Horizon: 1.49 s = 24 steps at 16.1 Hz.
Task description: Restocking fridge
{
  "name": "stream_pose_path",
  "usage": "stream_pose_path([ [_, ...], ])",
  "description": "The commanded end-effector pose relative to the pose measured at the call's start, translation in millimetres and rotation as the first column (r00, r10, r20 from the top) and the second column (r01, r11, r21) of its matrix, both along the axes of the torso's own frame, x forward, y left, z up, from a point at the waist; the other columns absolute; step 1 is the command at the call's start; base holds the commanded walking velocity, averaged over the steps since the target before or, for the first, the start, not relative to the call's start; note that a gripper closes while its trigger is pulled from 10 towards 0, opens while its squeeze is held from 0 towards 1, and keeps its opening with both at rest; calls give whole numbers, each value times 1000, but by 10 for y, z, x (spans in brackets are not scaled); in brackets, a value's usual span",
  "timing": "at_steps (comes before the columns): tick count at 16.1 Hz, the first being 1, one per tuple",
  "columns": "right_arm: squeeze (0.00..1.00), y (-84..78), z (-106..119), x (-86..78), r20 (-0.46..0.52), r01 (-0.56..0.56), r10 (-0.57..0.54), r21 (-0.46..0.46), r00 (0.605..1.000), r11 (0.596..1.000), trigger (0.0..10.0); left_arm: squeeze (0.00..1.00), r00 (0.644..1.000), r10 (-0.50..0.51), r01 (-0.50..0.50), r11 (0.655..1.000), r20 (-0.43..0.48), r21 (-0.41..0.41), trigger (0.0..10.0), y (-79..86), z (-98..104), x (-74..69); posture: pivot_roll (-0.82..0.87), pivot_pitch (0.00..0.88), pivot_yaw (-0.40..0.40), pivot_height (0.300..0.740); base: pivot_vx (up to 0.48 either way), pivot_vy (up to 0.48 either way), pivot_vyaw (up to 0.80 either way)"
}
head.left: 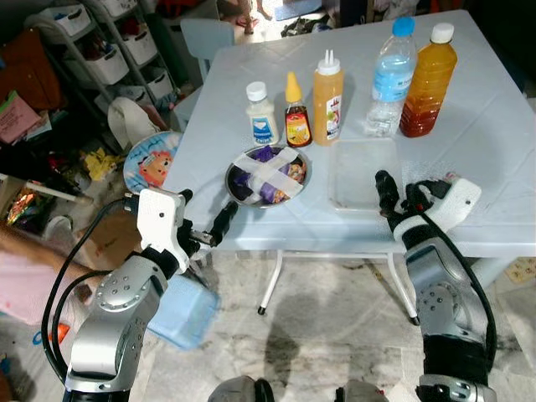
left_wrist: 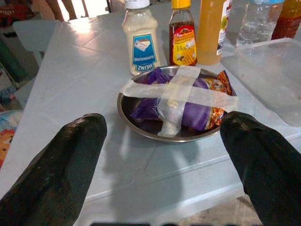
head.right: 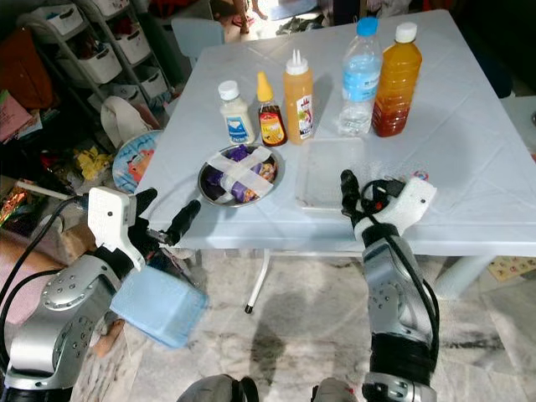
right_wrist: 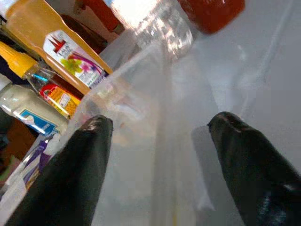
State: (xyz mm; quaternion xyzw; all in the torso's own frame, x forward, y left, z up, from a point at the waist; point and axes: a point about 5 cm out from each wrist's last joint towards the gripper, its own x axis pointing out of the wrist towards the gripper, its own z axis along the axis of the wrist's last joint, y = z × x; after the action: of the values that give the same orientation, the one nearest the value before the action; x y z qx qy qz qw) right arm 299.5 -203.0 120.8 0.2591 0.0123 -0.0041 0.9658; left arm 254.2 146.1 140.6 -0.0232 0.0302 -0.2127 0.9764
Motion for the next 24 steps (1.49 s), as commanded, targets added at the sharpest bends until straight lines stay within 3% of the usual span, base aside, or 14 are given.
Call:
stream_pose_path([
  [1, 0, 61, 7, -10, 8, -39, 39, 45, 999, 998, 0, 0, 1000, 8, -8, 1000, 2, 21, 10000, 51, 24, -12, 32, 85, 200, 740, 0, 0, 0],
  [10, 0, 58, 30, 25, 26, -41, 36, 195, 999, 980, 0, 0, 1000, -3, 3, 1000, 10, 29, 10000, 38, 42, 13, 35, 77, 205, 740, 0, 0, 0],
  [24, 0, 4, 103, 28, 47, 14, -25, 211, 999, 977, 0, 0, 1000, 0, 0, 1000, 24, 21, 10000, -15, 33, 35, 14, 69, 188, 740, 0, 0, 0],
])
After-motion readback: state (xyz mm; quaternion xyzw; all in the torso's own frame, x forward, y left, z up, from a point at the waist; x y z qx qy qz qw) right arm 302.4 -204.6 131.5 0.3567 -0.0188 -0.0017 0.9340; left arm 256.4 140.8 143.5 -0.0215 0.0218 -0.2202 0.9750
